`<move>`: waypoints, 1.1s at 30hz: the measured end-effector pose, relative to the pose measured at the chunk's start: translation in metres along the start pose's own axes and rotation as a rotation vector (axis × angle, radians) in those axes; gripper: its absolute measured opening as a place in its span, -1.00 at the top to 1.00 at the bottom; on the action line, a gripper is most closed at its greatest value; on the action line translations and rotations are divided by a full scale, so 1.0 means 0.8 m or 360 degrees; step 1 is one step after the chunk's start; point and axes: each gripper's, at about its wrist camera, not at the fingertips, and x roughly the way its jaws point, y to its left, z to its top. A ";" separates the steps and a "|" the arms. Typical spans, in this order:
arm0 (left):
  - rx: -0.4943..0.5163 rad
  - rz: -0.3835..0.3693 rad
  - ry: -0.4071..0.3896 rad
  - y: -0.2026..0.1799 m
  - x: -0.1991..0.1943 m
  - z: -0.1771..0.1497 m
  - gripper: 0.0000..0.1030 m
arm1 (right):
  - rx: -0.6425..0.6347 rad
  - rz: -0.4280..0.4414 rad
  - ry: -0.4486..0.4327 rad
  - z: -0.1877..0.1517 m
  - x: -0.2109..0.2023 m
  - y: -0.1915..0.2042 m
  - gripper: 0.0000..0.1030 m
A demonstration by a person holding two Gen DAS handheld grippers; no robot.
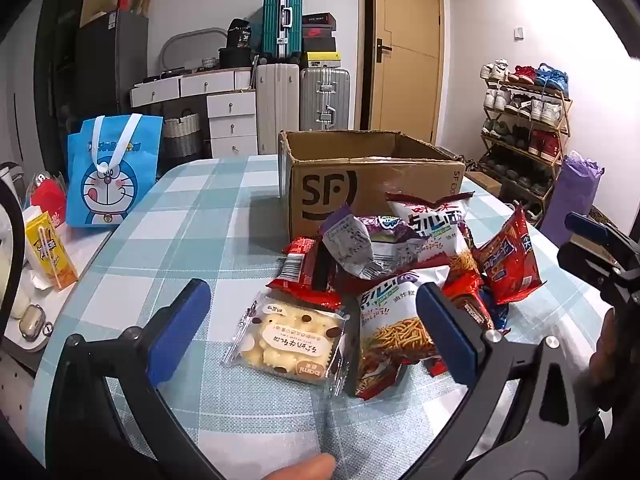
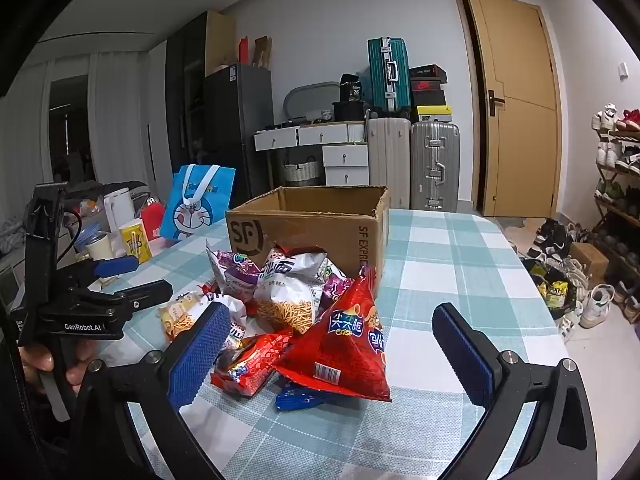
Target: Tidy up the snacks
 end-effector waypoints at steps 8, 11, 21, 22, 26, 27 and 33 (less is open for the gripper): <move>-0.0001 0.0002 0.0015 -0.003 0.000 -0.001 -0.99 | 0.0005 -0.0002 0.0016 0.000 0.002 -0.001 -0.99; -0.0007 -0.0002 0.0020 0.001 0.000 0.000 -0.99 | 0.0012 0.0007 0.0004 -0.001 -0.002 -0.001 -0.99; -0.0014 -0.0002 0.0020 0.001 0.000 0.000 -0.99 | 0.0011 0.0006 0.0003 0.000 0.002 -0.001 -0.99; -0.0014 -0.0004 0.0020 0.001 0.000 0.000 -0.99 | 0.0010 0.0006 0.0004 0.000 0.002 -0.001 -0.99; -0.0014 -0.0004 0.0019 0.001 0.000 0.000 -0.99 | 0.0011 0.0004 0.0003 0.000 0.002 -0.001 -0.99; -0.0014 -0.0003 0.0019 0.001 0.000 0.000 -0.99 | 0.0010 0.0005 0.0003 0.000 0.002 -0.001 -0.99; -0.0014 -0.0005 0.0018 0.001 0.000 0.000 -0.99 | 0.0011 0.0005 0.0003 0.000 0.003 -0.001 -0.99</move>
